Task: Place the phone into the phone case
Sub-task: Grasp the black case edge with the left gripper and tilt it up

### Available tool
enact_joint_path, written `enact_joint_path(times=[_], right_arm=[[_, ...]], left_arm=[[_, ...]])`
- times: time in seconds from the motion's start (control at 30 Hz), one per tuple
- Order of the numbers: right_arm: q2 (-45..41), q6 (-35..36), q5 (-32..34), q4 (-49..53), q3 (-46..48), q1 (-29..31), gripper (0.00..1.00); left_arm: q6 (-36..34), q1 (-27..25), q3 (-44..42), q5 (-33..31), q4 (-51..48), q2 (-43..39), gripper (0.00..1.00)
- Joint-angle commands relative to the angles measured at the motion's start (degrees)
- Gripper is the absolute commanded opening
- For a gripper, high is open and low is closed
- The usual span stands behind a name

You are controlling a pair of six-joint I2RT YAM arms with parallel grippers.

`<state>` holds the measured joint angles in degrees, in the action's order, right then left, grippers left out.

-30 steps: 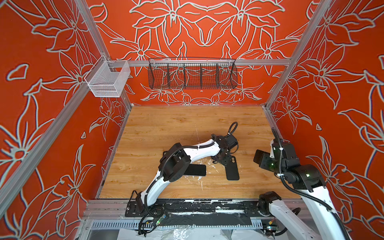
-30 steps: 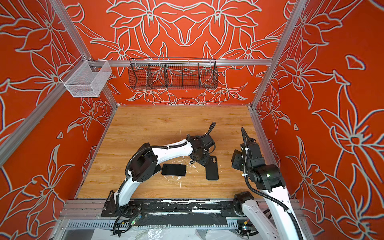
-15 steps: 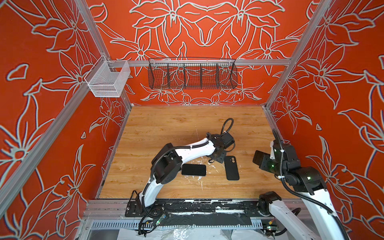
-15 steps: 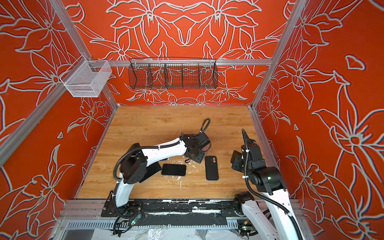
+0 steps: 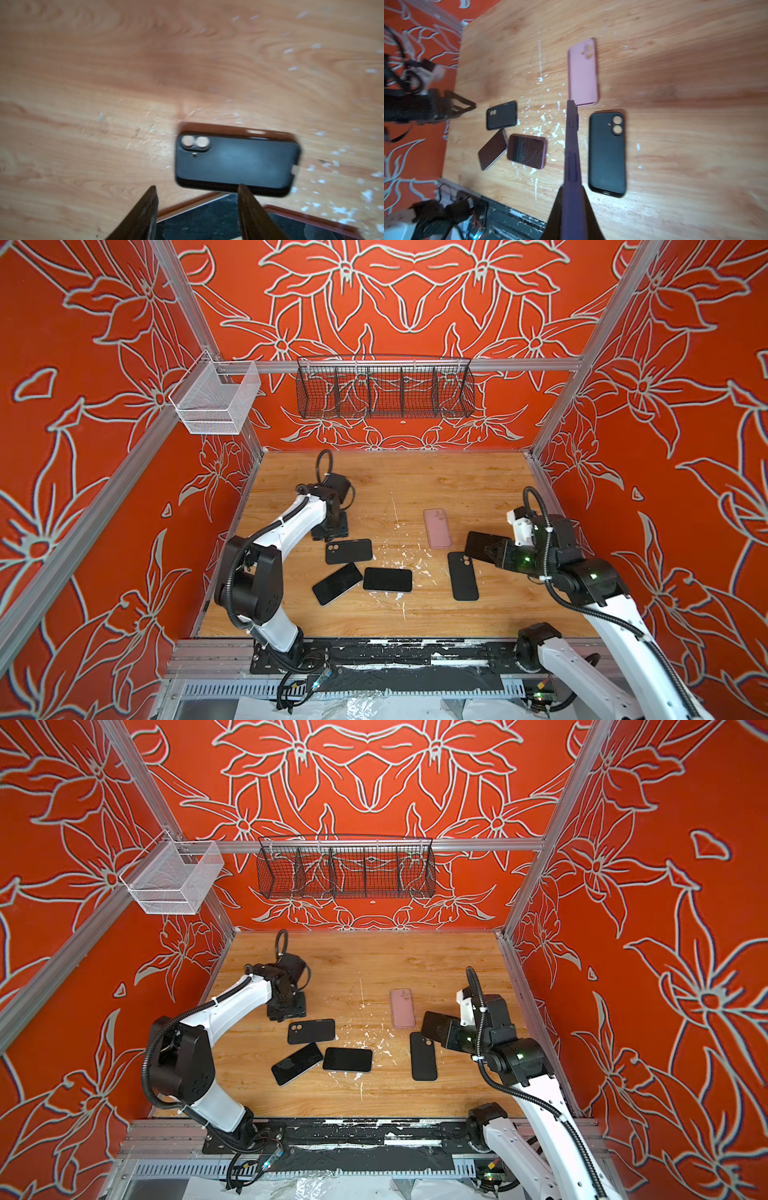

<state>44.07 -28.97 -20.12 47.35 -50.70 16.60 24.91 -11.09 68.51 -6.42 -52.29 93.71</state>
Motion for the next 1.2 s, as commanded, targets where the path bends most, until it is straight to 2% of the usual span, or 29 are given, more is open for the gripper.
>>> enact_joint_path(times=[0.0,0.13,0.23,0.37,0.53,0.77,1.03,1.1,1.17], right_arm=[[2.9,-1.1,-9.8,-12.2,0.5,4.2,0.00],[6.1,-3.9,-14.9,-20.5,1.9,6.7,0.00],[7.5,-4.6,-15.4,-23.1,2.6,7.2,0.00],[8.6,-4.6,-15.4,-24.2,3.0,7.4,0.00],[8.4,-4.3,-15.0,-23.9,3.0,7.4,0.00],[7.8,-4.0,-14.3,-23.2,3.0,7.4,0.00],[7.2,-4.1,-14.0,-23.5,2.9,7.3,0.00],[7.0,-4.0,-13.7,-23.4,3.1,7.4,0.00],[6.7,-4.1,-13.5,-23.3,3.3,7.4,0.00]], left_arm=[[0.0,4.8,-2.1,7.2,-0.6,-1.2,0.58],[-1.1,7.6,-1.5,10.1,0.9,1.5,0.57],[-2.0,8.8,-1.2,9.9,2.1,3.4,0.57],[-3.0,9.2,-0.3,8.6,2.1,6.4,0.54],[-3.6,9.1,-1.2,11.1,3.3,8.2,0.46],[-3.6,6.6,-2.4,10.0,2.9,9.2,0.44],[-3.1,4.1,-1.9,8.5,2.1,12.7,0.32],[-3.0,4.2,-2.0,8.9,2.5,12.8,0.23],[-3.1,3.9,-2.2,9.7,3.1,12.7,0.19]])
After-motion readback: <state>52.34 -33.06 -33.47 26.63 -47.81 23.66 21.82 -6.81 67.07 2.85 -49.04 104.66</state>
